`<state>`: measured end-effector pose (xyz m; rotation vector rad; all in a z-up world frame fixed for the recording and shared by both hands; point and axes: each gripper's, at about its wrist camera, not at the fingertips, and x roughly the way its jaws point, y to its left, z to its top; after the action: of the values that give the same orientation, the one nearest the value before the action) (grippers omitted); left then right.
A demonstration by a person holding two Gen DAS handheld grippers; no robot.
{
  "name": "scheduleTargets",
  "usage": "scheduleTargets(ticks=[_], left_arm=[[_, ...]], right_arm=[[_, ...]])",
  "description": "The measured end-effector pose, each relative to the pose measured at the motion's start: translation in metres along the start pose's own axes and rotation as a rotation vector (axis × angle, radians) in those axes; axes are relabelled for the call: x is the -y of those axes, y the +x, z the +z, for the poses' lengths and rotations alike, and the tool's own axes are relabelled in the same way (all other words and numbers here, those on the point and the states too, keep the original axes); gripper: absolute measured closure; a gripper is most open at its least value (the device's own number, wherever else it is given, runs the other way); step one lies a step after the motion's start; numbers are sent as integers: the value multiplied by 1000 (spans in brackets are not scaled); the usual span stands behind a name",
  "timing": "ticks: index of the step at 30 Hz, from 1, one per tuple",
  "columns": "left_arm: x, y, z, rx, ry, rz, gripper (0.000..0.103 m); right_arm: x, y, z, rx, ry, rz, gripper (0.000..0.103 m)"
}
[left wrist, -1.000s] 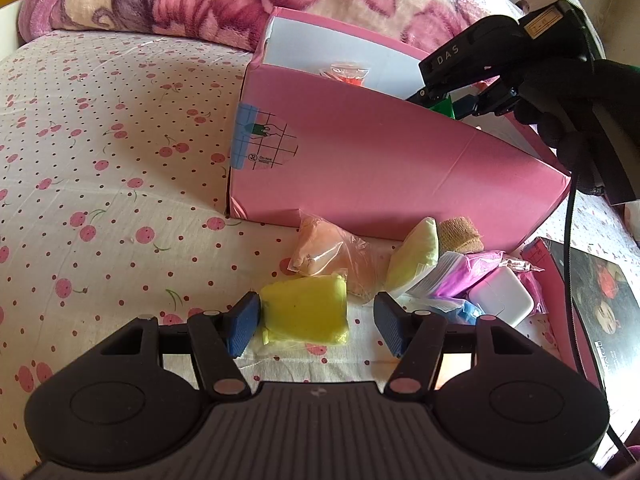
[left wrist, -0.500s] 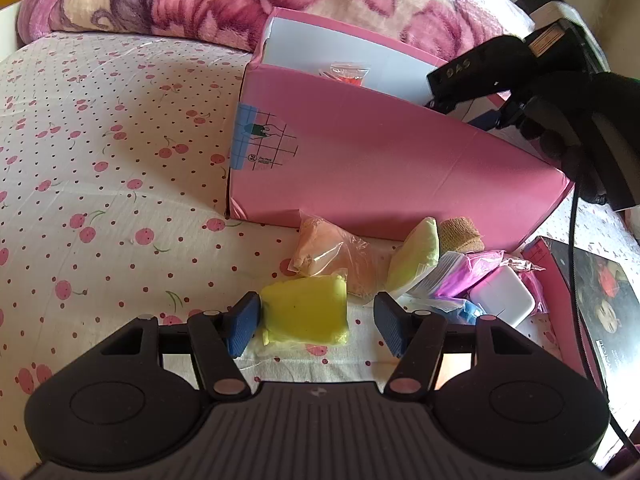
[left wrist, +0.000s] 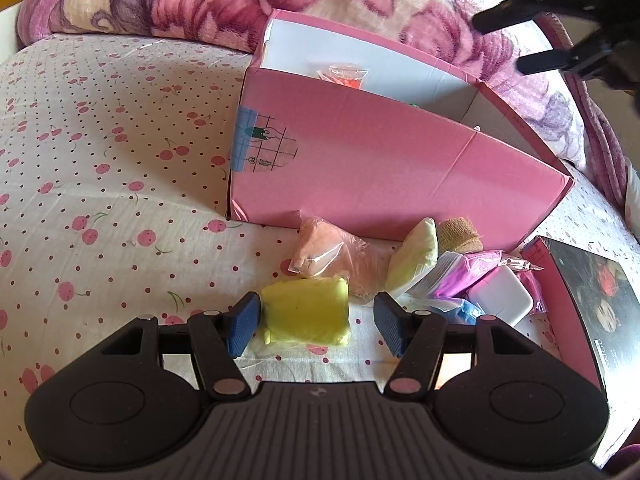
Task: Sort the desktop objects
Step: 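Move the right tool back to the pile and grasp the blue clay bag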
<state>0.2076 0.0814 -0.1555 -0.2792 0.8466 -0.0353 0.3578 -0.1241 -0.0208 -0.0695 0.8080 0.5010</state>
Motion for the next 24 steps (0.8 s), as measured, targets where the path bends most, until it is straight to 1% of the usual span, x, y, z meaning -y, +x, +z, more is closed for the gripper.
scheduleTargets(ticks=[2,6,16,17,18,21,24], left_arm=[[0,-1,0,3,-3,2,42],[-1,-3,1,7,-8,8,42],[-2,-15,4,41,-30,-12,41],[-3,-17,4,46,-32,-13,37],[-4,-18,4,49,-32,-12,30],[-7,-22,4,55,-29,-7,28],[-11,-26,3,62,-25,-1,28]], right_arm=[[-1,-14,-8,12,21,18,31],[-3,-32,-33,7,46,32,30],[-15,-47,-95,-14,38,17,28],[-16,-48,-101,-16,37,15,28],[-17,-50,-107,-18,36,14,28],[-21,-53,-126,-24,30,8,28],[-31,-62,-149,-31,-10,5,28]])
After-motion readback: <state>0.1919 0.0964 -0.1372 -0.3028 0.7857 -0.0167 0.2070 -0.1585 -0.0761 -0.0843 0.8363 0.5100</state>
